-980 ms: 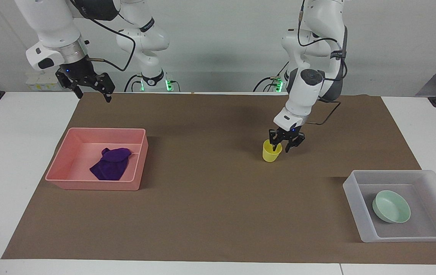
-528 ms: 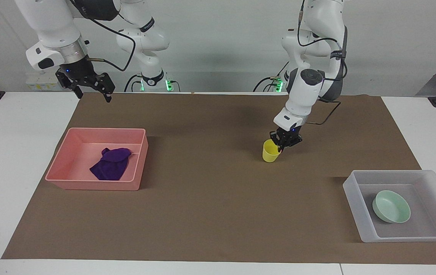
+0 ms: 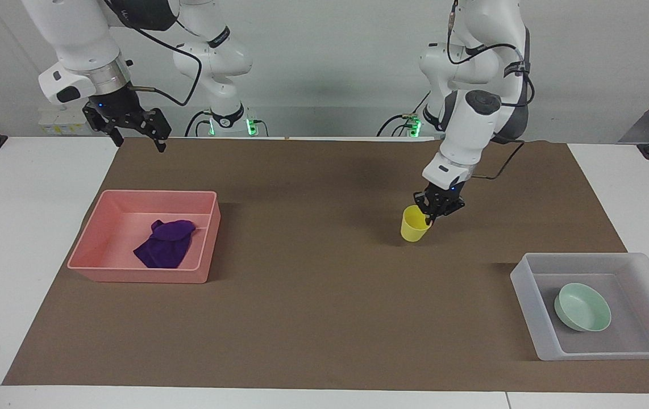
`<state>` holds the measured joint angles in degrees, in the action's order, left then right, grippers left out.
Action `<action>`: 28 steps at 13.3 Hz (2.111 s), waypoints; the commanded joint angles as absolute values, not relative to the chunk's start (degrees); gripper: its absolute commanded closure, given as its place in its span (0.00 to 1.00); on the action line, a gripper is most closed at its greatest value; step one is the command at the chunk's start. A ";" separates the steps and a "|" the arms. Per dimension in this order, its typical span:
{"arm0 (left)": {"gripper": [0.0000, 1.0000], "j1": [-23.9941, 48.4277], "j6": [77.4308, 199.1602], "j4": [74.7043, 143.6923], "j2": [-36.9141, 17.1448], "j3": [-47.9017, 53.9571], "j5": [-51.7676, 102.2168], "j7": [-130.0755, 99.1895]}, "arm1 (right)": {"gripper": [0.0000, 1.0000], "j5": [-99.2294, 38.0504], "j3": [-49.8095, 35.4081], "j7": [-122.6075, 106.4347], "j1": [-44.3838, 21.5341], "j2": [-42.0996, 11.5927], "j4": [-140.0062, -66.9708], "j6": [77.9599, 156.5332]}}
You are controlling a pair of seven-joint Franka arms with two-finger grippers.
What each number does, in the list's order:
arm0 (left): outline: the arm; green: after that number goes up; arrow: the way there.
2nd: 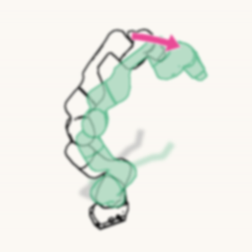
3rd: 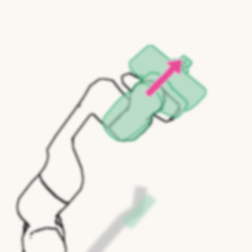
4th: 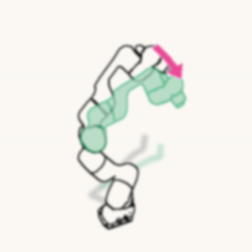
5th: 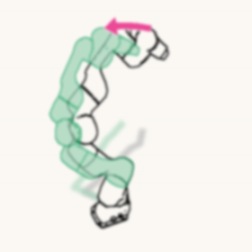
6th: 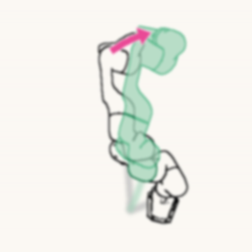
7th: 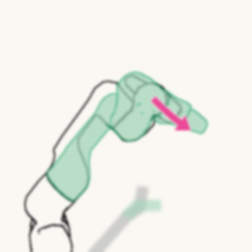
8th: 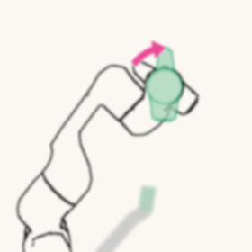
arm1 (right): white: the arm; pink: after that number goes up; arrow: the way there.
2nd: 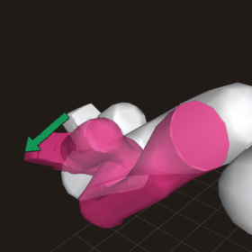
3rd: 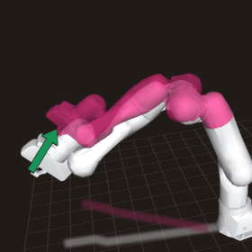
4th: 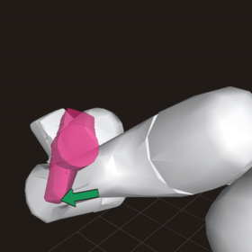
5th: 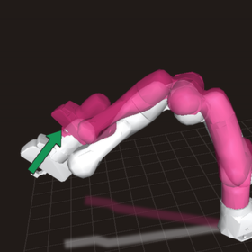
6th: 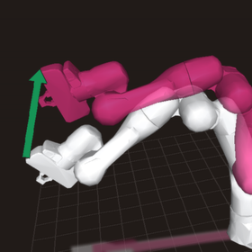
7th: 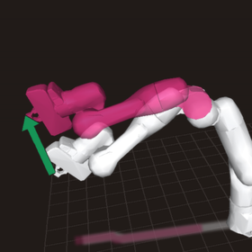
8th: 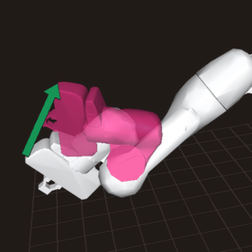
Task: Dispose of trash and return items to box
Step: 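Carry the yellow cup into the green bowl in the clear box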
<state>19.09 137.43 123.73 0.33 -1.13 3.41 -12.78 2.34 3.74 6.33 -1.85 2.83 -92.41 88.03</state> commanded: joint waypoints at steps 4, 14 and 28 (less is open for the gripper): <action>1.00 4.77 131.57 110.06 -2.54 -0.88 2.72 -8.97 | 0.00 2.37 4.04 5.62 -2.02 3.78 -93.43 87.89; 1.00 -12.74 133.16 90.73 -20.28 -0.62 7.10 8.16 | 0.00 2.37 4.04 5.62 -2.02 3.78 -93.43 87.71; 1.00 -14.41 136.23 92.89 -26.28 -0.79 12.48 11.16 | 0.00 2.37 4.04 5.71 -2.02 3.78 -93.51 87.63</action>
